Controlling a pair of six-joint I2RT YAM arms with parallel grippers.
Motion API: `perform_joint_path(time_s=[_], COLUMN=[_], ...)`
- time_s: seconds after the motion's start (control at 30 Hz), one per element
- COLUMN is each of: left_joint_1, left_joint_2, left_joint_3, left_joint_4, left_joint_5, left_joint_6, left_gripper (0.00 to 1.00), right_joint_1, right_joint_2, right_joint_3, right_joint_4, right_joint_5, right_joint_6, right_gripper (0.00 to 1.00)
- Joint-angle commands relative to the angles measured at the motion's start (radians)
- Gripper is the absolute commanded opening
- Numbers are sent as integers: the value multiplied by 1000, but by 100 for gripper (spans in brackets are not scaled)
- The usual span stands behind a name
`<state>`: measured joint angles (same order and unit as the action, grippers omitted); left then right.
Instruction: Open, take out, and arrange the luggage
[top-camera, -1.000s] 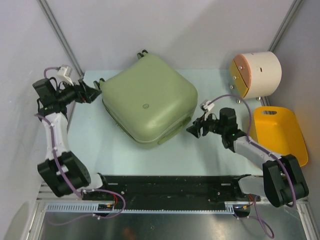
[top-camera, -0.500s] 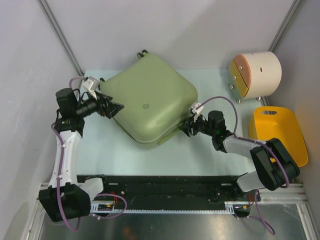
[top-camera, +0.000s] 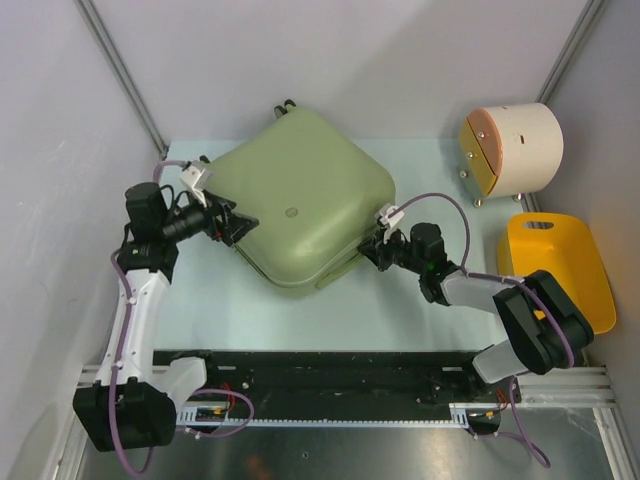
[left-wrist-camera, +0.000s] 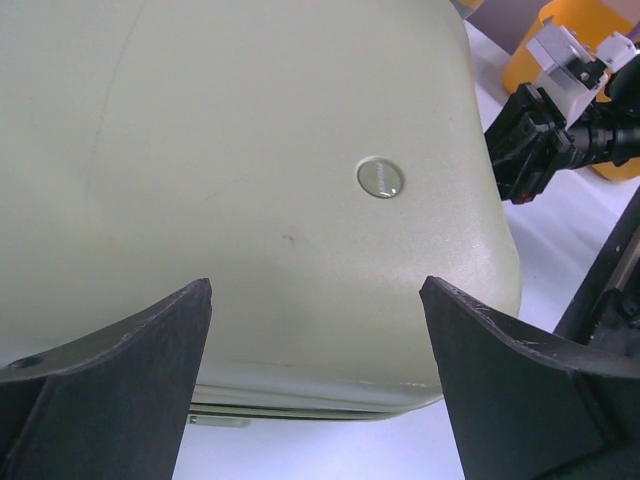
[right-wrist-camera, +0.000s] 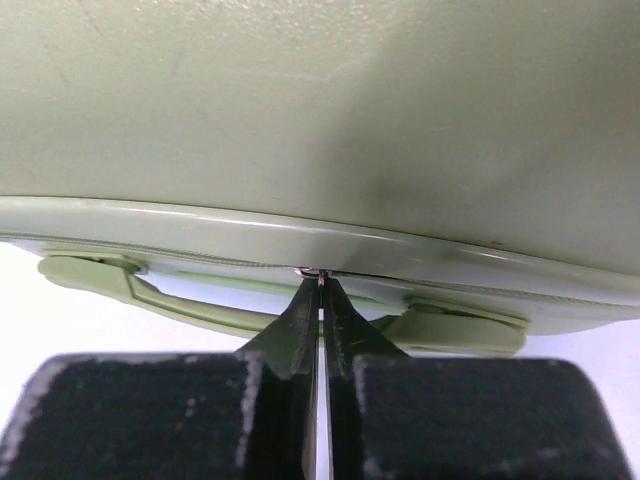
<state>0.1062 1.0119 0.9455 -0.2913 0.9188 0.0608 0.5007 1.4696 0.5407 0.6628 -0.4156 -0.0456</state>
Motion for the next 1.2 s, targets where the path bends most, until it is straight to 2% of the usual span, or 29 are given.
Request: perform_joint_path(time_s=[0.0,0.2,0.27,0.4,0.5,0.67,0.8,0.97,1.17], left_joint_1=[-62,-316,-417,-577,-692,-867,-910,-938,-939], left_joint_2=[-33,-56,-56,-21,17,89,140,136,126], left_joint_3=[15,24,9,-22,-27,-67,-82,-145,-198], left_joint_4=[-14,-180,-193,-190,-157,35,128,192,205], left_joint_5=[-27,-170,-233,-302,-345,-465,-506,-558,-572], left_joint_6=[83,465,522,646,649,617,481,481,488], left_gripper=[91,93,93,91,87,83,81,80,81], right_joint_1=[1,-13,-14,-40,-45,-28,-18,7,13], right_joint_2=[-61,-199,-196,-160,-135,-97,-75,-28,-15], right_joint_3=[50,103,136,194,205,205,179,168,160], right_joint_4=[-9,-288,-412,-508,-505,-459,-376,-284,-292], right_joint_5=[14,-8,-6,18,50,95,118,140,112], right_joint_6=[36,41,41,65,70,49,20,-14,-25], right_gripper=[0,0,0,0,0,0,0,0,0])
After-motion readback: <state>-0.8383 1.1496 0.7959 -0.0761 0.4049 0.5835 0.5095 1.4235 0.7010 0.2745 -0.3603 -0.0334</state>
